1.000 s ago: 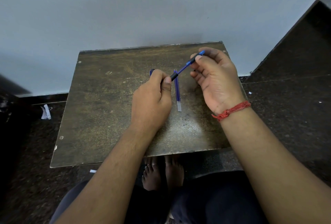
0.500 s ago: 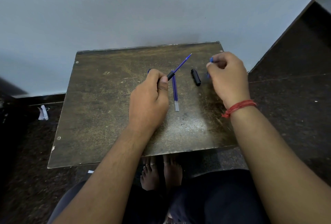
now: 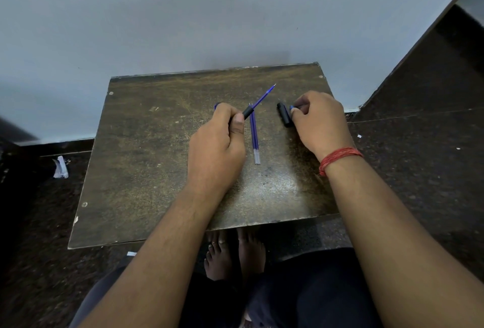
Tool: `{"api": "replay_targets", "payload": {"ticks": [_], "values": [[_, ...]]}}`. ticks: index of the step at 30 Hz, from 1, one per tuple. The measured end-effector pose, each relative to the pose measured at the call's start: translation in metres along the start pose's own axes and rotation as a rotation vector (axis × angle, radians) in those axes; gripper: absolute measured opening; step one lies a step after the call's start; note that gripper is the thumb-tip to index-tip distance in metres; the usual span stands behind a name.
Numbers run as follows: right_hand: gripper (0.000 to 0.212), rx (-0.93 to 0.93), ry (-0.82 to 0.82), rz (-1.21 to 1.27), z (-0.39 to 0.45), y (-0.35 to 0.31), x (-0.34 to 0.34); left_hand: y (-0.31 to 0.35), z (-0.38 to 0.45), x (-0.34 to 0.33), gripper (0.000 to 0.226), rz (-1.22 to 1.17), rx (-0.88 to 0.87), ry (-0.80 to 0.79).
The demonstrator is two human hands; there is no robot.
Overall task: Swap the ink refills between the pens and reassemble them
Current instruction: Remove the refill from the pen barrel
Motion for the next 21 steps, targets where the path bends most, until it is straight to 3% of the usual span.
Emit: {"api": "replay_targets", "payload": {"ticks": [6,8,12,14,21], "values": [[0.014,0.014,0.071,0.152,-0.004,-0.009,0.016,-0.001,0.000,0.000,0.016,0.006,0.004,0.004],[0.012,-0.033,0.066,0.368,-0.011,-0.015,0.018,-0.002,0.000,0.000,0.016,0.003,0.005,0.005],[0.008,-0.248,-0.194,1.011,-0.036,-0.035,-0.025,-0.005,0.002,0.001,0.017,0.002,0.007,0.020],[0.008,-0.308,-0.277,1.176,-0.044,-0.046,-0.038,-0.005,0.002,0.002,0.018,0.002,0.006,0.029],[0.011,-0.329,-0.361,1.277,-0.051,-0.057,-0.046,-0.004,0.002,0.002,0.015,0.017,-0.015,0.026]]}}
Point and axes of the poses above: each hand's wrist, its own z-axis towards the middle knuckle, its own x-axis out of the back of the hand, y = z × x, the point moved 10 cm from there along z, towards the middle knuckle, and after that the axes turned 2 degrees about -y, right-handed, at the moved point
